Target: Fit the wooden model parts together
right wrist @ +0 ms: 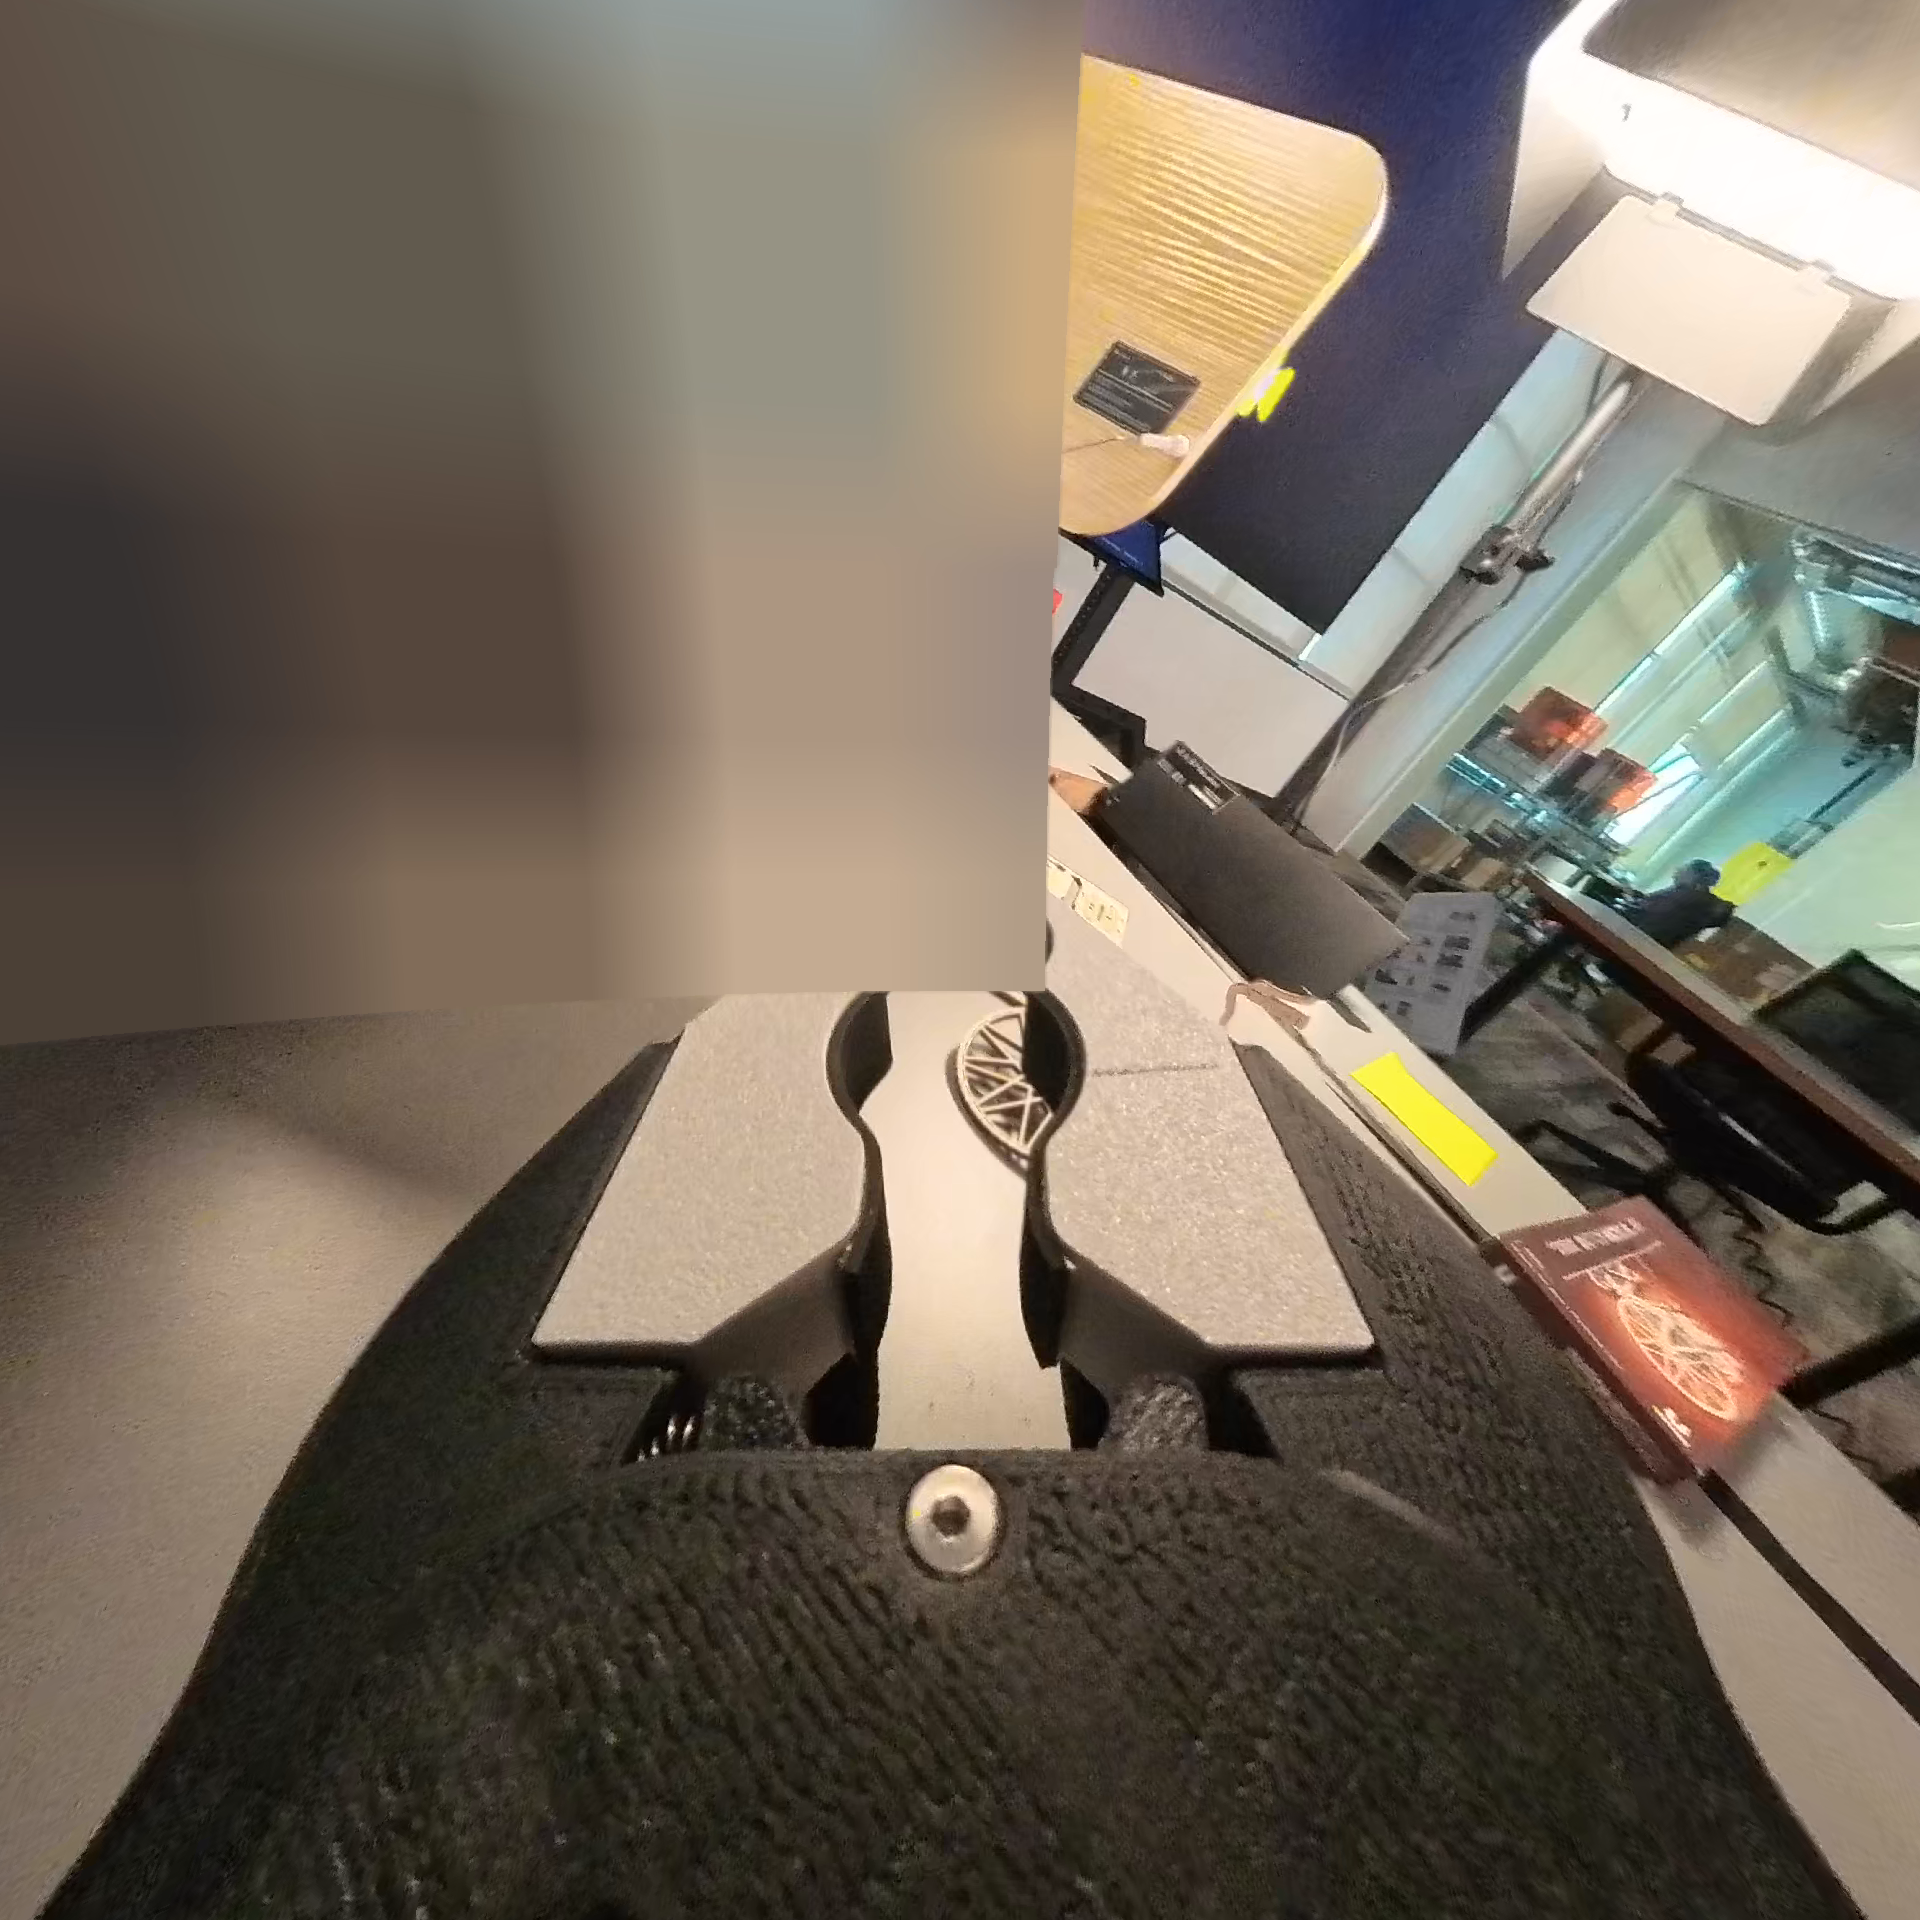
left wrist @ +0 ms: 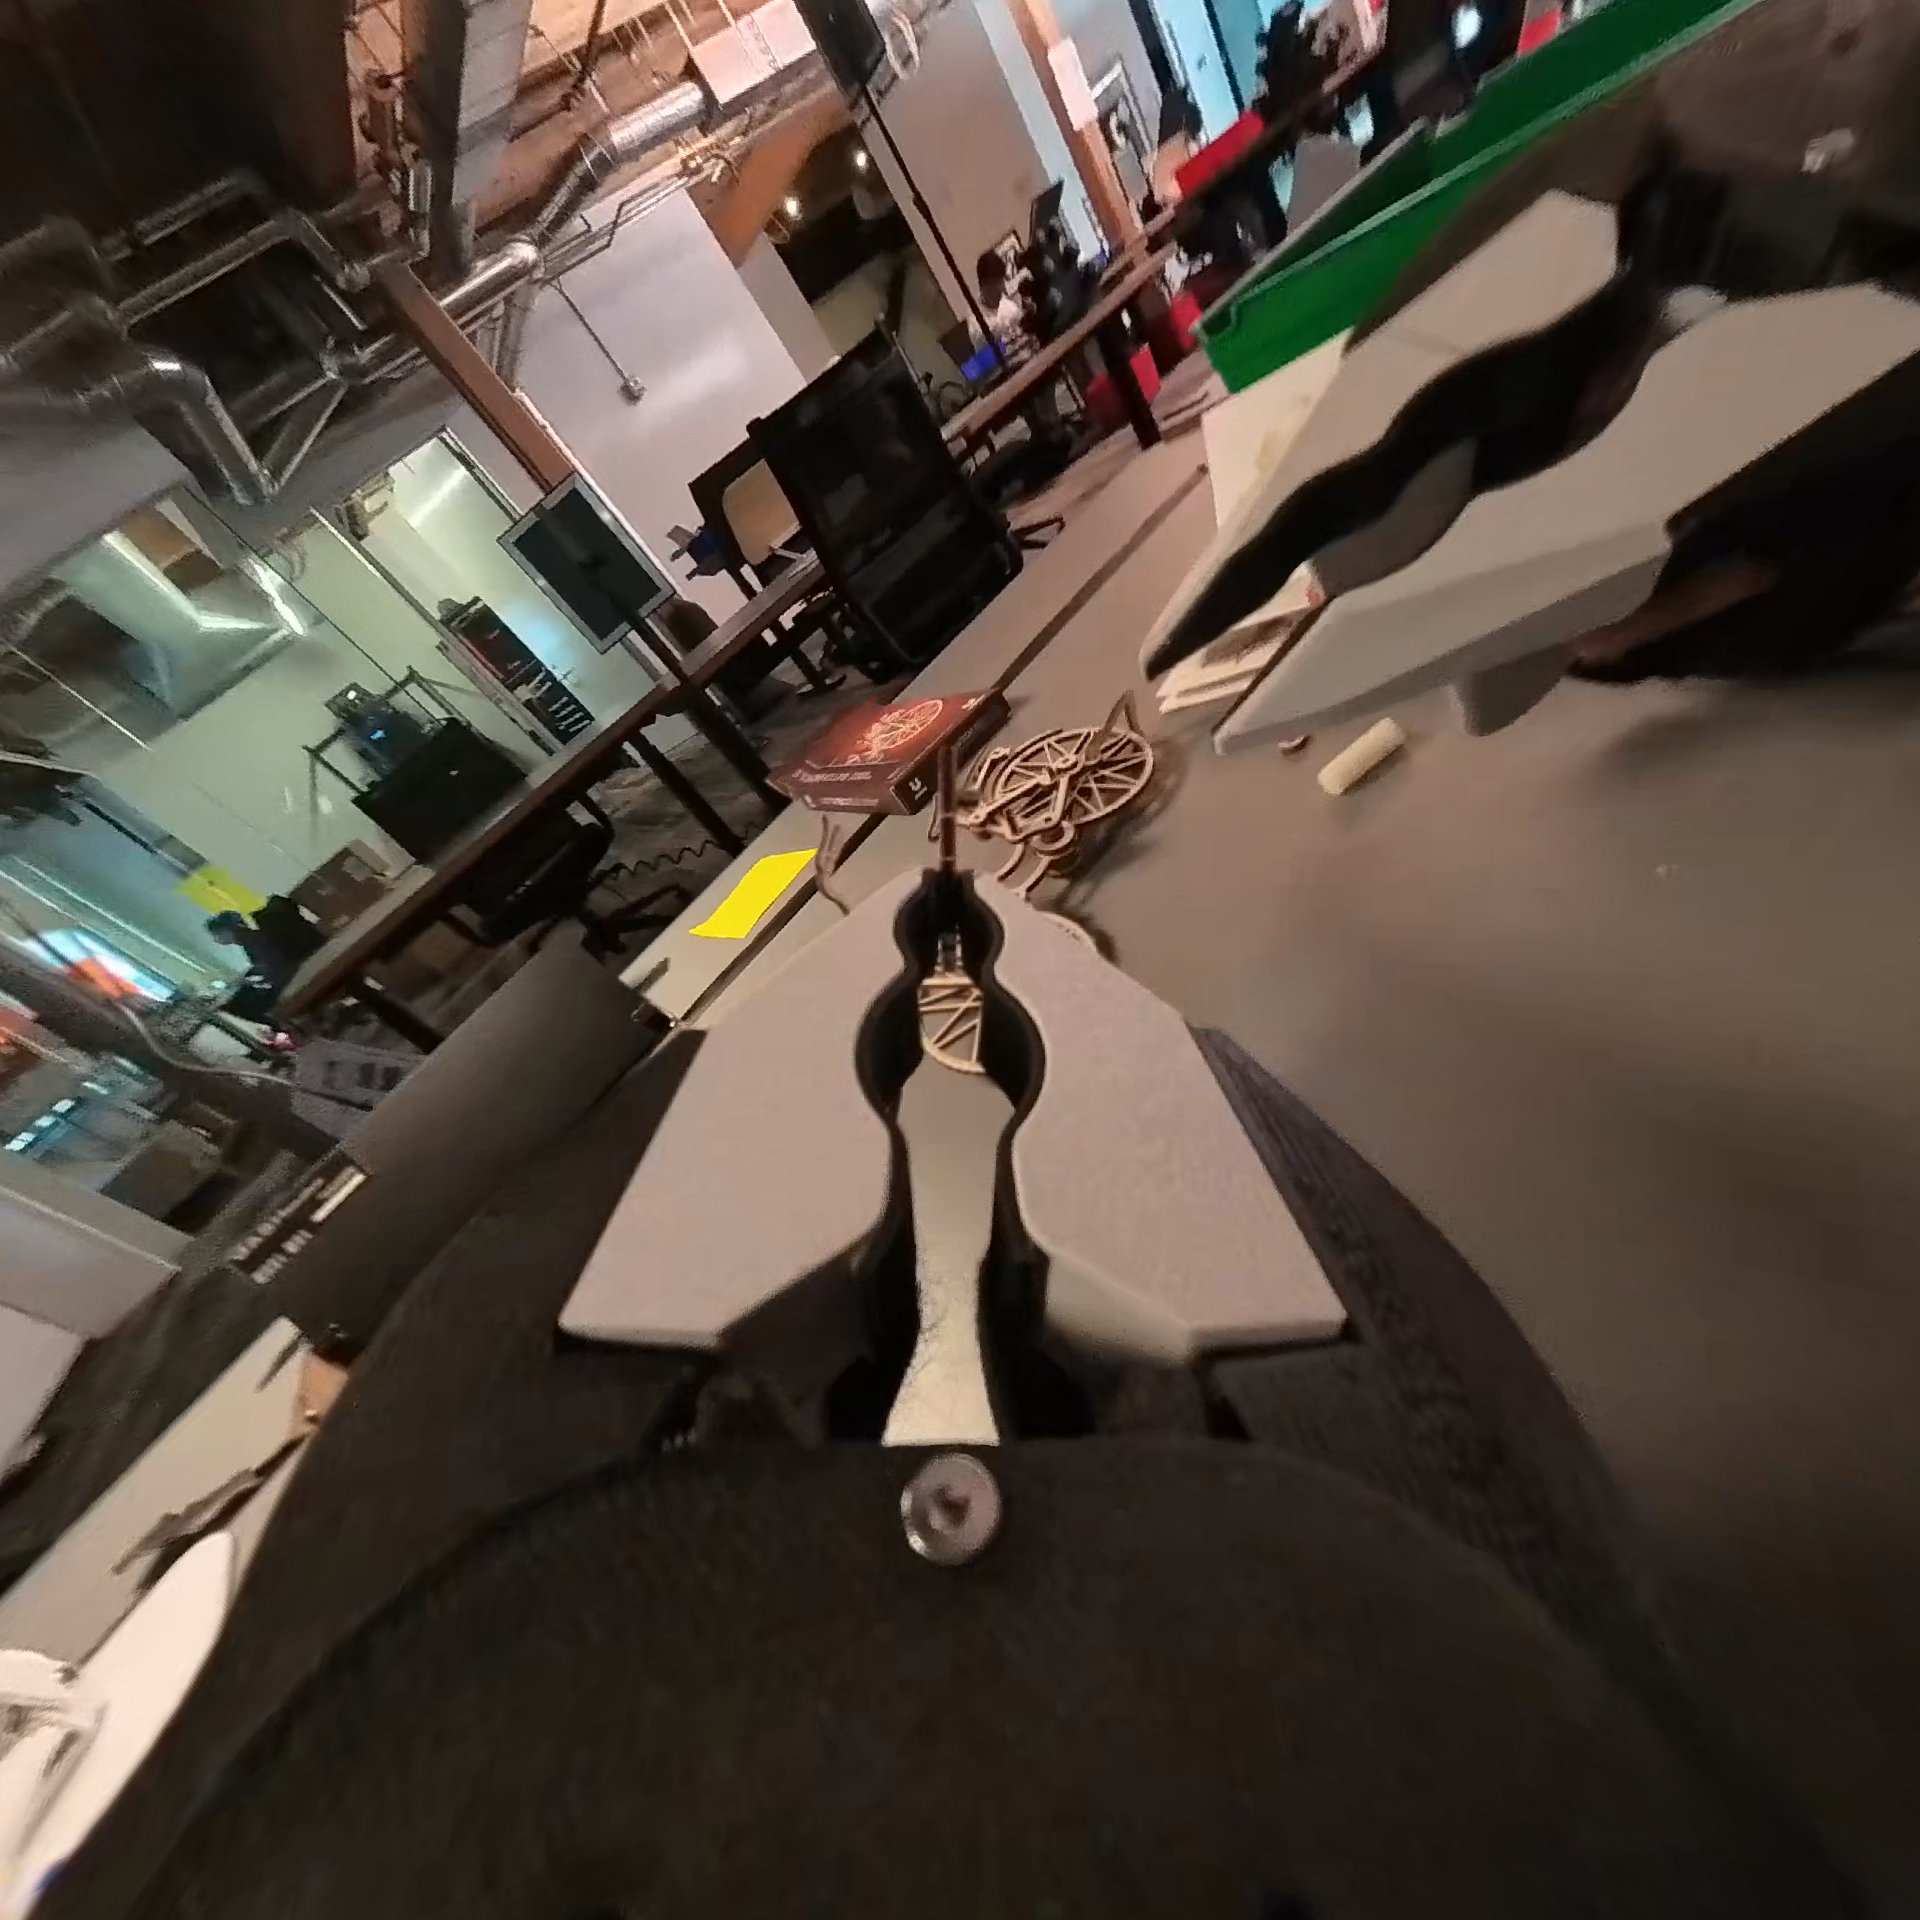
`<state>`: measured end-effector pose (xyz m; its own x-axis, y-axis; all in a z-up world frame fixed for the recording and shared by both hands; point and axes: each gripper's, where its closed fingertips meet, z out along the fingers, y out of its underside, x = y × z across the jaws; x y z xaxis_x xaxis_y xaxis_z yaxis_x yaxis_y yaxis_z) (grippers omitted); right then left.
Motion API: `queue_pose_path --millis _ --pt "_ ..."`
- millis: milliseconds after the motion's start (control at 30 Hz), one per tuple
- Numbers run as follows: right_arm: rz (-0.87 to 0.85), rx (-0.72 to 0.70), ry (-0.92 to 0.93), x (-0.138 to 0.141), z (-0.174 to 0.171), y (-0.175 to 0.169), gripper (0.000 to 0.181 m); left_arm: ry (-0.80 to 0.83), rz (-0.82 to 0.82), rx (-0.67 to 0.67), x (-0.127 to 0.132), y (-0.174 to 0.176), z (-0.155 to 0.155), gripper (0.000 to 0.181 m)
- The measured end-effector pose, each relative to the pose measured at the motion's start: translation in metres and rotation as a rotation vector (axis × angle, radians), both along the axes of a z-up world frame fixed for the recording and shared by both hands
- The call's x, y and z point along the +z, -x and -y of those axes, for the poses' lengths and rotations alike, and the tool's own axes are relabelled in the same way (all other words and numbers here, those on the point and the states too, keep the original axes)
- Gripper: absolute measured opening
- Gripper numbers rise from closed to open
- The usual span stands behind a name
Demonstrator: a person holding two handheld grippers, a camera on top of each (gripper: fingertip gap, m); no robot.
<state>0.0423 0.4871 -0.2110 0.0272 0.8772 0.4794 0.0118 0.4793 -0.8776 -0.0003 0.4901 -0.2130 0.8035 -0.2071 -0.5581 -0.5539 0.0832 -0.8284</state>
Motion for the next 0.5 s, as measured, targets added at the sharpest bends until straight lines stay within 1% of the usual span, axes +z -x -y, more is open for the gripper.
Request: queue_pose_path --millis 33,133,233,367,500 --pt "0.006 -0.011 -0.014 -0.001 0.001 0.0 0.018 -0.002 -0.031 0.005 -0.001 -0.001 0.0 0.001" --pt "0.043 -0.055 -0.094 -0.008 -0.002 0.004 0.016 -0.002 -0.104 0.005 -0.005 -0.007 -0.001 0.001" --pt "0.062 -0.119 -0.141 -0.011 -0.012 0.005 0.015 0.012 -0.134 -0.006 -0.01 -0.011 -0.002 0.001" --pt "0.026 -0.21 -0.111 -0.004 -0.032 -0.002 0.014 0.022 -0.214 -0.011 -0.016 -0.016 -0.004 0.0" --pt "-0.041 -0.27 -0.057 0.007 -0.047 -0.016 0.014 0.008 -0.356 -0.004 -0.021 -0.022 -0.004 0.0"
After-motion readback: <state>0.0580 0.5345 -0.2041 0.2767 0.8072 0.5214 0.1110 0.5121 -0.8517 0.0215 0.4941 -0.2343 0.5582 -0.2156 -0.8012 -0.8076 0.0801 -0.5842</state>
